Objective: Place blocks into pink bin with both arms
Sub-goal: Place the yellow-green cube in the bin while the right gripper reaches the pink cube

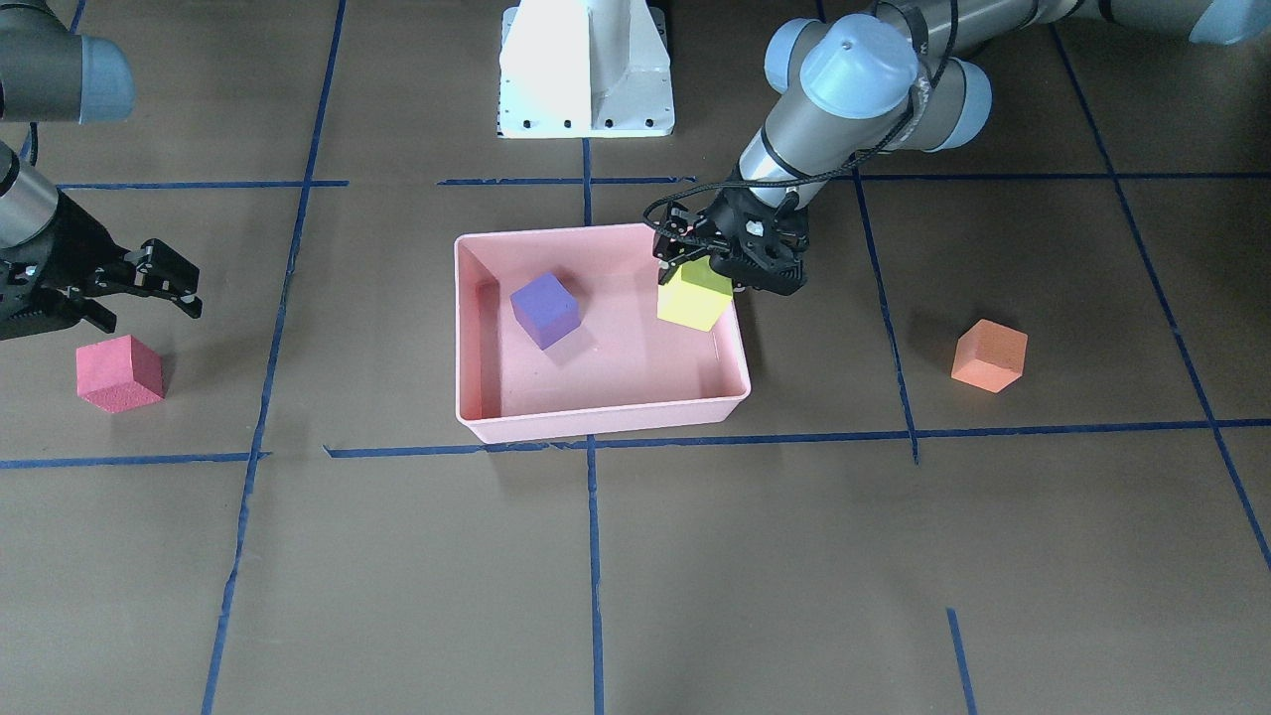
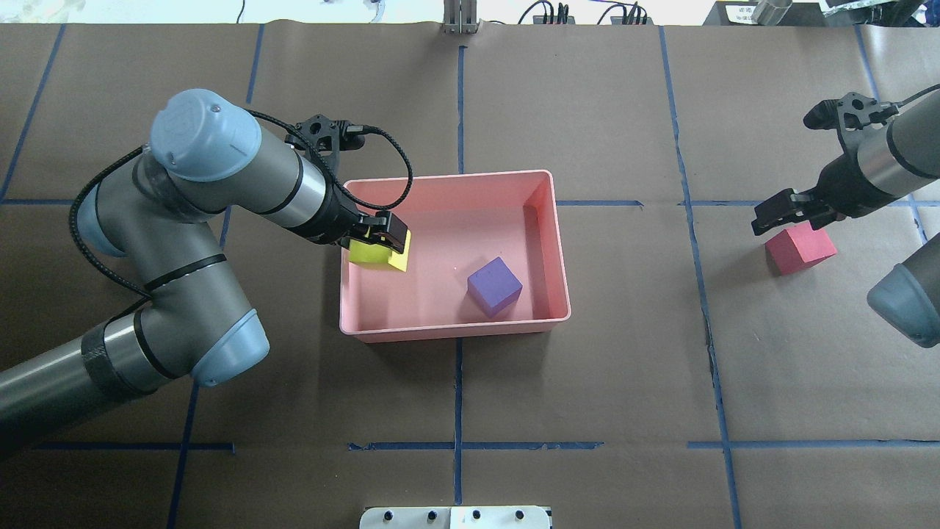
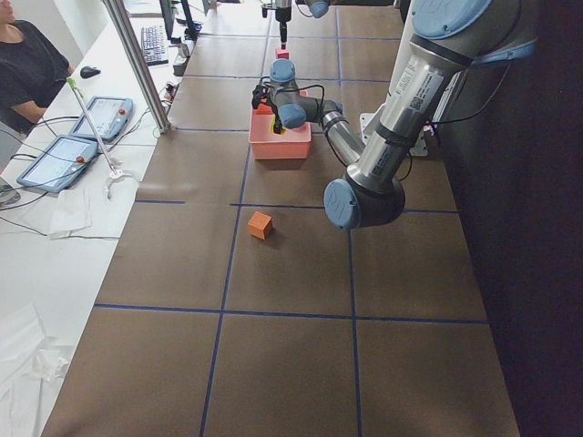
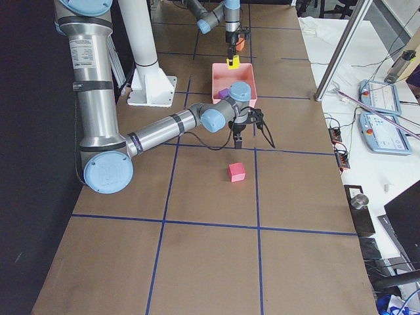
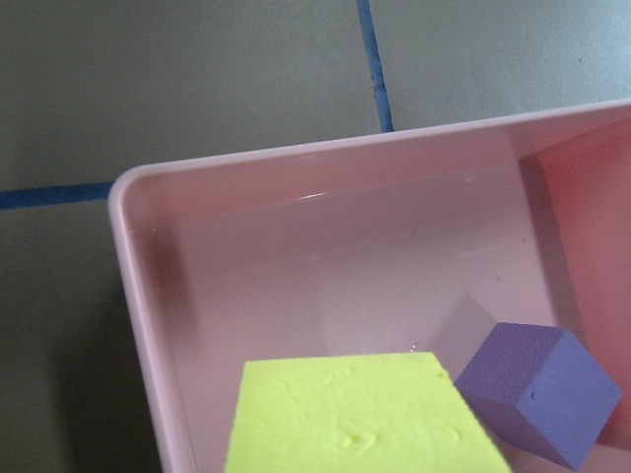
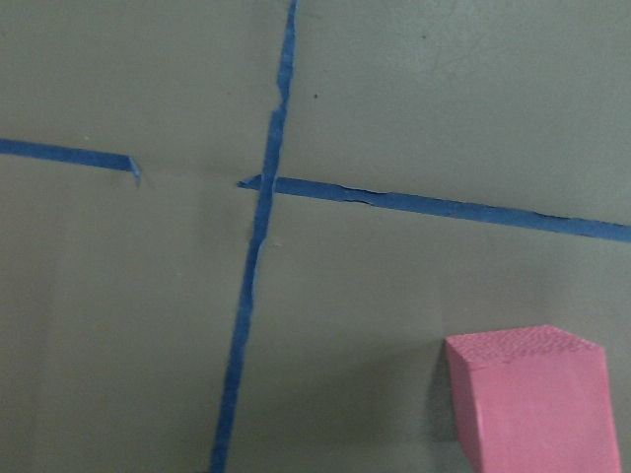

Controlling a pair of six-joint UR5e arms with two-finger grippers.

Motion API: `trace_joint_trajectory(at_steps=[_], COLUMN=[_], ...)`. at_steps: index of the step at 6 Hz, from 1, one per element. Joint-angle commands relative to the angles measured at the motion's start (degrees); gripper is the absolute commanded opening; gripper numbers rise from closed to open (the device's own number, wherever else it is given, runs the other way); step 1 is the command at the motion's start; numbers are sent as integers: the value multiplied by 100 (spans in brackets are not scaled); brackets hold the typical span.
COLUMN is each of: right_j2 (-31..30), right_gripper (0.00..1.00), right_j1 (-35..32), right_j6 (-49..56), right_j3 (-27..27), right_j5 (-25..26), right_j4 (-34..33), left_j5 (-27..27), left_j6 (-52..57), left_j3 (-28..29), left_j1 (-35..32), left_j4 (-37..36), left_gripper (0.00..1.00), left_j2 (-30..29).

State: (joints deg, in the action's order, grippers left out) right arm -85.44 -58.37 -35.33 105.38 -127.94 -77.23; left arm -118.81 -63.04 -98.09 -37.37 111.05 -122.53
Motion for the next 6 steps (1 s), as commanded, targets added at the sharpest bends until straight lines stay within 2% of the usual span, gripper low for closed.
trace_joint_trajectory(at_steps=[1, 3, 5, 6], right_j2=[-69, -7, 19, 176], right_gripper=[100, 100, 100, 100], right_j1=[-235, -236, -184, -105], right_j6=[1443, 1652, 1426, 710], right_j3=[-507, -738, -1613, -1557], right_j5=[23, 84, 173, 103], right_j4=[15, 111, 1353, 1386], left_j5=[16, 7, 7, 7], left_j6=[-15, -42, -85, -190], left_j3=[-17, -35, -53, -70], left_j1=[72, 63, 72, 72], left_j4=[31, 31, 31, 31], left_gripper=[100, 100, 100, 100], left_j2=[-60, -60, -51, -51])
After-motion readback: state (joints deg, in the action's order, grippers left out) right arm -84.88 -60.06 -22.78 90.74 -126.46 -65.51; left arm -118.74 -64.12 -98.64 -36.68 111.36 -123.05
